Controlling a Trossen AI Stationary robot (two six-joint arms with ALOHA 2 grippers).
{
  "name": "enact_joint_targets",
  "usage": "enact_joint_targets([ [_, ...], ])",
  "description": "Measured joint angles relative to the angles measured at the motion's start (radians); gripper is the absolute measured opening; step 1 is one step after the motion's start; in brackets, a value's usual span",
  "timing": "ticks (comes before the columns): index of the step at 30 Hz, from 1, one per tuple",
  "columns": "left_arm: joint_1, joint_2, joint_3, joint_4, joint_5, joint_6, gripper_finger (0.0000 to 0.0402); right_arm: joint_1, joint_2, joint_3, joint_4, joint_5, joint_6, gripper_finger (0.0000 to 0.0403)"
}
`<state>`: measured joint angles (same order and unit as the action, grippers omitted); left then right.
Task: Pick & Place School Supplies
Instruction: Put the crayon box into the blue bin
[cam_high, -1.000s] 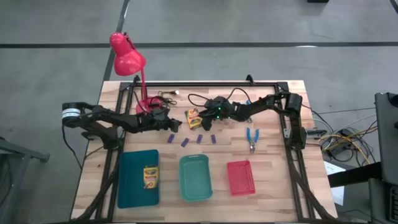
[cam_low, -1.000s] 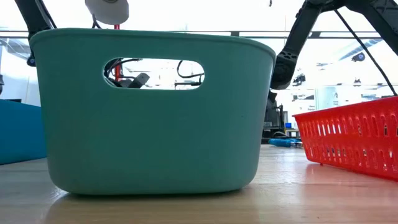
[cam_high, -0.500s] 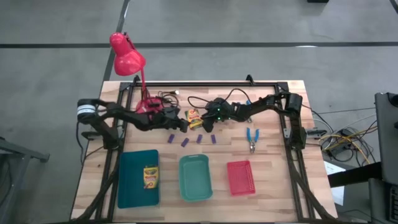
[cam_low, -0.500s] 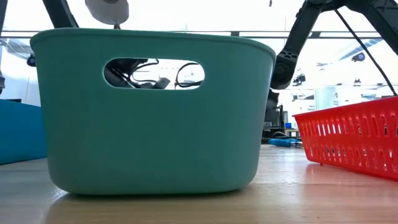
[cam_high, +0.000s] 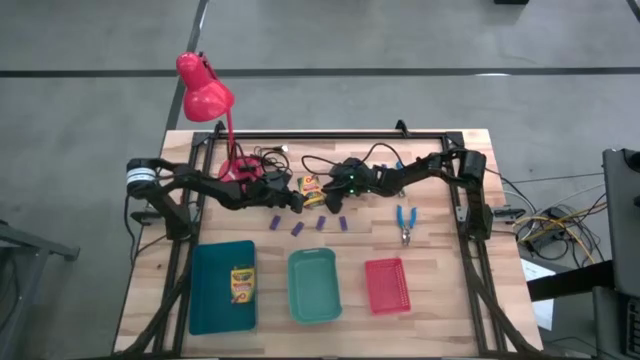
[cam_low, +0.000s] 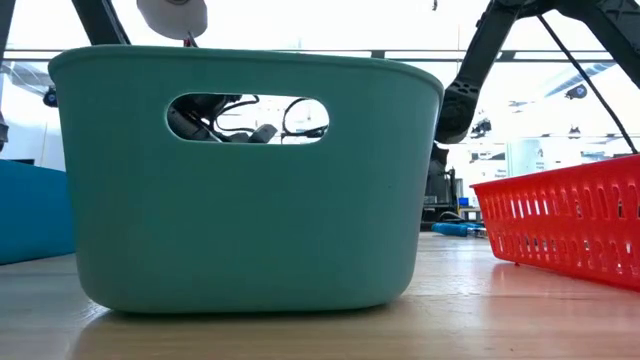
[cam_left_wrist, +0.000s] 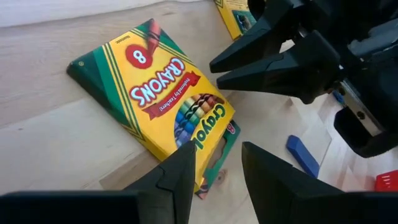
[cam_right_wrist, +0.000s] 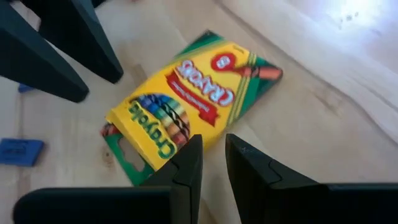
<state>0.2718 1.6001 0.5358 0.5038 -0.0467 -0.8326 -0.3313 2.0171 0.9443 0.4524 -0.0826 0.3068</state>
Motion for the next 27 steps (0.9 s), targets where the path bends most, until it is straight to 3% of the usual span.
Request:
enact_joint_targets([
  [7, 0.002, 0.0, 0.0, -0.006, 0.0, 0.0, 0.0135, 0.002, 0.0, 0.002, 0.025, -0.052, -0.007, 0.0068],
  [27, 0.004, -0.009, 0.0, -0.024, 0.01, -0.063, 0.0135, 0.033, 0.005, 0.003, -0.057, 0.001, -0.019, 0.0068],
])
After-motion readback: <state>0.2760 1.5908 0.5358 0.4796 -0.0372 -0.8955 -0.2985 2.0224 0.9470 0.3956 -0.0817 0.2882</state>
